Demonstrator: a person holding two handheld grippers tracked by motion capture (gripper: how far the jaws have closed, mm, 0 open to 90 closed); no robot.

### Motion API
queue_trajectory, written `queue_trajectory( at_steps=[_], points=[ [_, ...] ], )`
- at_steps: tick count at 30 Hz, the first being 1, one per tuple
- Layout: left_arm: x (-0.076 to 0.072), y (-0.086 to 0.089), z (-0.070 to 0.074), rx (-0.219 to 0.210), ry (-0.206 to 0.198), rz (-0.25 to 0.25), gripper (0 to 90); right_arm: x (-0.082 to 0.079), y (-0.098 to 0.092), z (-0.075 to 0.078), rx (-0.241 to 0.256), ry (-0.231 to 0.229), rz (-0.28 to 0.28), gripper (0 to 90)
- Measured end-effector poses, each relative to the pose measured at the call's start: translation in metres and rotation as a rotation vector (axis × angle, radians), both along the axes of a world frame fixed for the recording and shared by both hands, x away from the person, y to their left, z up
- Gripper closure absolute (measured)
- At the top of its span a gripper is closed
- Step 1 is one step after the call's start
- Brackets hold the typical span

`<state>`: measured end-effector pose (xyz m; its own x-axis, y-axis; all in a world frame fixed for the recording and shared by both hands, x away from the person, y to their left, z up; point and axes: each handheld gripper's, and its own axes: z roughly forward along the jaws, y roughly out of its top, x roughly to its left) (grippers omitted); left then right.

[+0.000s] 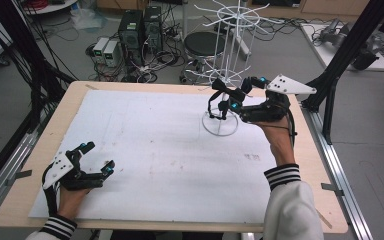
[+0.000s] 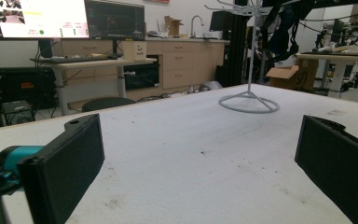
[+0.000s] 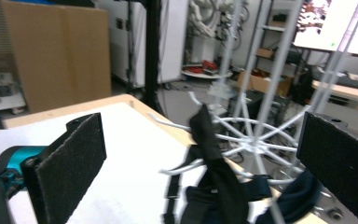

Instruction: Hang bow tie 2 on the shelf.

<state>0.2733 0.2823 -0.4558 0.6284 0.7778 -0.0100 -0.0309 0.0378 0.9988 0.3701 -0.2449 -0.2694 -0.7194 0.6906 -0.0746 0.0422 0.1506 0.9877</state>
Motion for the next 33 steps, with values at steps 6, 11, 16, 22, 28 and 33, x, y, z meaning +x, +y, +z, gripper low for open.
queue_trajectory(
  at_steps=[6,11,16,22,28,33],
  points=[
    [0.000,0.000,0.000,-0.005,0.002,0.006,1.8,-0.021,0.001,-0.009,-0.006,-0.002,0.008,0.6],
    [0.000,0.000,0.000,-0.006,0.003,0.012,1.7,-0.040,-0.004,-0.024,0.018,-0.026,-0.019,0.6],
    [-0.001,0.000,0.000,-0.006,-0.002,0.018,1.8,-0.065,-0.011,-0.049,0.025,-0.072,-0.098,0.6],
    [-0.001,0.000,0.000,-0.011,-0.009,0.027,1.7,-0.090,-0.018,-0.091,0.062,-0.084,-0.159,0.6],
    [-0.002,0.000,-0.001,-0.014,-0.014,0.039,1.7,-0.101,-0.020,-0.127,0.073,-0.076,-0.206,0.5],
    [-0.003,0.000,-0.001,-0.014,-0.017,0.047,1.8,-0.103,-0.019,-0.142,0.038,-0.034,-0.239,0.5]
  ],
)
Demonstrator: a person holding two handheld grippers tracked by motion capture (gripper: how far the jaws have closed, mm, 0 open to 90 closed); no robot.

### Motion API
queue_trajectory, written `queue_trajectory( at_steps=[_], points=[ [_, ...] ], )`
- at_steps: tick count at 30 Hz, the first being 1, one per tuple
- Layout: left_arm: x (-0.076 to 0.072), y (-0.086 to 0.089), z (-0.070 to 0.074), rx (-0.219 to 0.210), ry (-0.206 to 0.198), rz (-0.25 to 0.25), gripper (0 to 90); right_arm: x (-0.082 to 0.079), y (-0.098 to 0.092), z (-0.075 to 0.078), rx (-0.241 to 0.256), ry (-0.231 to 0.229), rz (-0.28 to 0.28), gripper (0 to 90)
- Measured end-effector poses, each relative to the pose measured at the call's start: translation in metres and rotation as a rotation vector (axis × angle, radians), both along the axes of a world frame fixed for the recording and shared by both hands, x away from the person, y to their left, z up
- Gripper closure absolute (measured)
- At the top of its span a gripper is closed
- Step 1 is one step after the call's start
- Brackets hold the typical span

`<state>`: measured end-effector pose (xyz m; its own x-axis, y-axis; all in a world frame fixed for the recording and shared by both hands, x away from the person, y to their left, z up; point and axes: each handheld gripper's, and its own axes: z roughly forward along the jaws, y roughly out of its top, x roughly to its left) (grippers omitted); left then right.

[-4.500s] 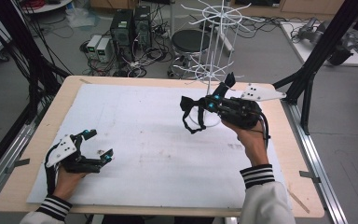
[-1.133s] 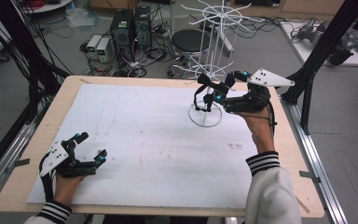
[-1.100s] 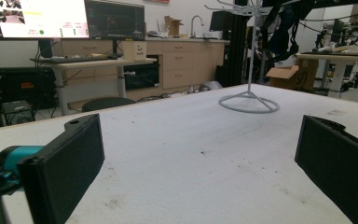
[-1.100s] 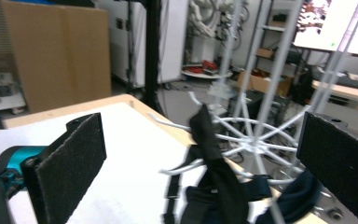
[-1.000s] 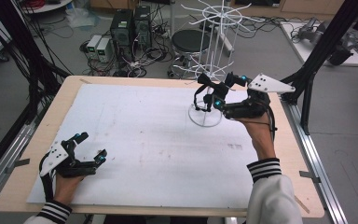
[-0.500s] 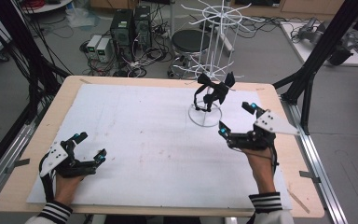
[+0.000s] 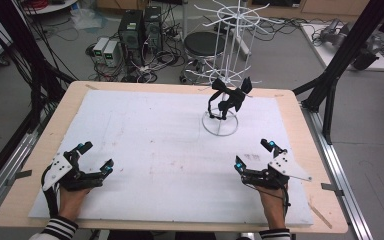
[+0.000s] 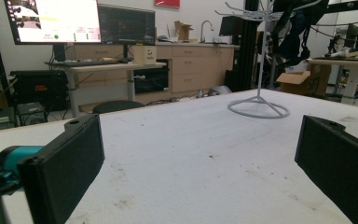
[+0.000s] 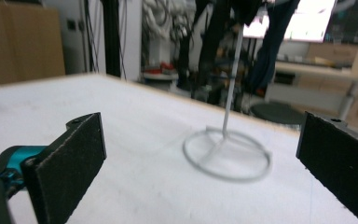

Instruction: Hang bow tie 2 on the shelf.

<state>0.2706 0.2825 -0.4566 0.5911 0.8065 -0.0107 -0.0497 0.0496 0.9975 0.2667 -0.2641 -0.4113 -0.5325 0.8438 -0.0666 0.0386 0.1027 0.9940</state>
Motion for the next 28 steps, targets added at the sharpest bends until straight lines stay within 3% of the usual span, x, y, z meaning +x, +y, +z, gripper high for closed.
queue_trajectory(
  at_steps=[4,8,9,10,11,12,13,19,21,22,28],
  points=[
    [0.000,0.000,0.000,0.000,-0.003,0.003,1.7,0.002,0.002,-0.001,-0.018,-0.005,0.003,0.6],
    [0.000,0.000,0.000,0.000,-0.003,0.005,1.7,0.005,0.002,-0.006,-0.018,0.072,-0.029,0.6],
    [-0.001,0.000,0.000,0.000,-0.002,0.006,1.7,0.004,0.001,-0.007,0.002,0.075,-0.030,0.6],
    [-0.001,0.000,0.000,-0.001,-0.003,0.005,1.7,0.002,-0.001,-0.011,0.044,0.038,-0.030,0.6],
    [-0.001,0.000,0.000,-0.001,-0.004,0.005,1.8,0.000,-0.003,-0.015,0.082,0.030,-0.030,0.6],
    [-0.001,0.000,0.000,-0.001,-0.003,0.005,1.7,0.000,-0.005,-0.019,0.086,0.037,-0.038,0.6],
    [0.000,0.000,0.000,0.000,-0.003,0.004,1.8,0.000,-0.005,-0.022,0.064,0.064,-0.048,0.6],
    [0.000,0.000,0.000,0.008,0.006,0.004,1.7,-0.002,-0.003,-0.041,0.032,0.022,-0.043,0.6],
    [0.000,-0.001,0.000,0.007,0.006,0.007,1.7,-0.004,-0.003,-0.041,0.035,-0.014,-0.040,0.6],
    [0.000,-0.001,0.000,0.009,0.007,0.008,1.8,-0.005,-0.003,-0.042,0.040,0.000,-0.039,0.6],
    [0.000,-0.001,0.000,0.008,0.008,0.013,1.8,-0.006,-0.004,-0.042,0.041,-0.021,-0.047,0.6]
  ],
)
